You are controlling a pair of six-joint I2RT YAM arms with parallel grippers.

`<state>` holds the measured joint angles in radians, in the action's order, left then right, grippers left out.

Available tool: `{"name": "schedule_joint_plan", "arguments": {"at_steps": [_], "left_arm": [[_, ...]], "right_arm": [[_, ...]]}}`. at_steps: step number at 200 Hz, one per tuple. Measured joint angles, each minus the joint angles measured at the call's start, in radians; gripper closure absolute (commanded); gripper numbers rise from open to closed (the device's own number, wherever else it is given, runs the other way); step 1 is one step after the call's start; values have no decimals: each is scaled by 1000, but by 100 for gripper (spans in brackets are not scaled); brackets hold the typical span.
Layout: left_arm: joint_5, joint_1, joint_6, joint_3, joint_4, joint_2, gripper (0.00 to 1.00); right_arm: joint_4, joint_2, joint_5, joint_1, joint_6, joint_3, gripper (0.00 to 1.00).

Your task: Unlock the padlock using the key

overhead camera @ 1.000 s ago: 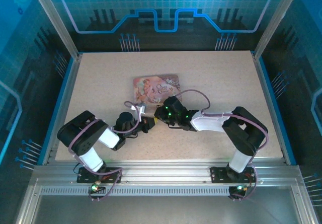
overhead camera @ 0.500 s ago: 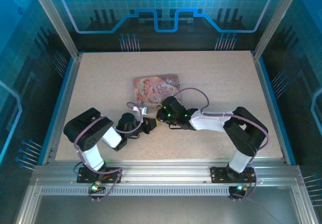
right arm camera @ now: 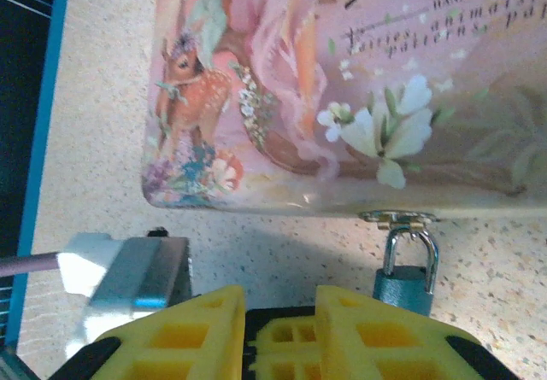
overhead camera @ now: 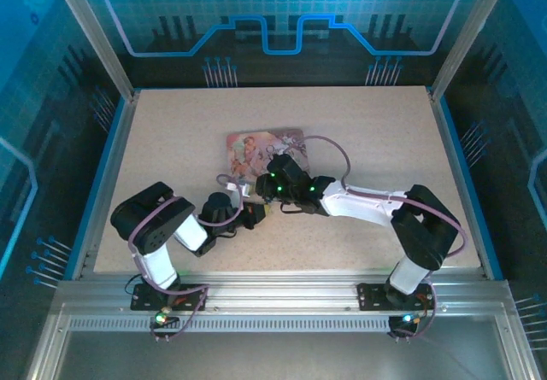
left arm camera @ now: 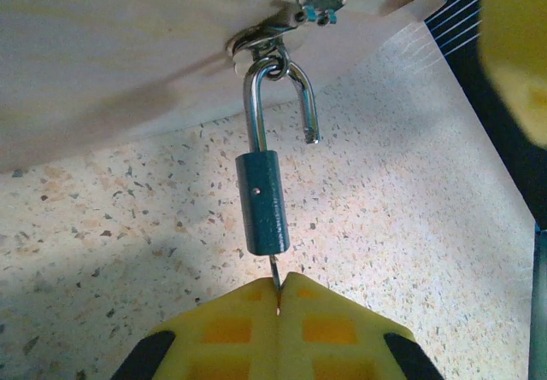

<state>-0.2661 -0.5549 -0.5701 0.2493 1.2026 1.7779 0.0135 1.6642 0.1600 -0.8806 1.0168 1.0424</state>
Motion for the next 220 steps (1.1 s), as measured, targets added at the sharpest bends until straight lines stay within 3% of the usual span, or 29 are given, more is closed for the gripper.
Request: {"name": "schedule_joint_plan", "arguments": {"at_steps": [58,117,184,205,220], "left_arm": [[0,0,-16,0,37,29,100],[-12,0,-34,0,45,28,100],[-37,0,-60,-11,97,40,100],[-45,0,-69,-12,126,61,100],[-48,0,-76,-12,135,65,100]], "right_arm": [[-39,-12,1,23,42,-88,50],[-89,11,-11,24,71,-136,44],[-76,109,-15,24,83,-108,52],[-98,121,-32,24,90,-107,60],[-117,127,-41,24,94,-104,74]]}}
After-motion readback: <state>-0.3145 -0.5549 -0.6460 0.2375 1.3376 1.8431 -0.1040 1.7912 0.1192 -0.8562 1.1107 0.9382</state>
